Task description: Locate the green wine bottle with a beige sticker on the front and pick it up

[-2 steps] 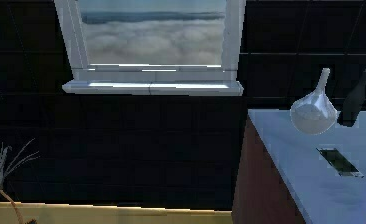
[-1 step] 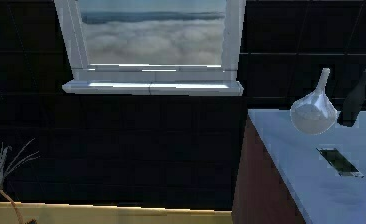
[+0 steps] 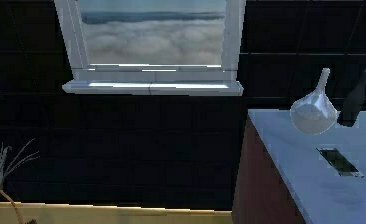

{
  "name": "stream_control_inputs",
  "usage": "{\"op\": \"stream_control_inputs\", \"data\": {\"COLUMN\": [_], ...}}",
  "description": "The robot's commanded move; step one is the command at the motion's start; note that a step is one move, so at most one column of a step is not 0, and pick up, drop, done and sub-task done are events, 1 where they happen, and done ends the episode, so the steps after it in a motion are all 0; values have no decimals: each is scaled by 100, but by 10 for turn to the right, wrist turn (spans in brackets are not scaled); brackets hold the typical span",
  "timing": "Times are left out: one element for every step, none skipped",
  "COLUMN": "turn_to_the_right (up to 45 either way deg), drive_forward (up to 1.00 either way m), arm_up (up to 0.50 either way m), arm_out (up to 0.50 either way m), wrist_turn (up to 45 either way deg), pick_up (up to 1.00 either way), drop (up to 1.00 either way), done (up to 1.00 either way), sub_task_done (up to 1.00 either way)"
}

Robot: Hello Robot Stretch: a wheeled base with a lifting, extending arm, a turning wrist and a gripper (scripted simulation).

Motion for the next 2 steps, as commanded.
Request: {"op": "stream_control_inputs", "data": {"turn_to_the_right": [0, 0], "drive_forward": [0, 0], "arm_up": [0, 0], "arm_out": [30, 0], "wrist_turn": [0, 450], "pick_up": [0, 0], "drop": [0, 0], "done": [0, 0], "sub_task_done": [0, 0]}}
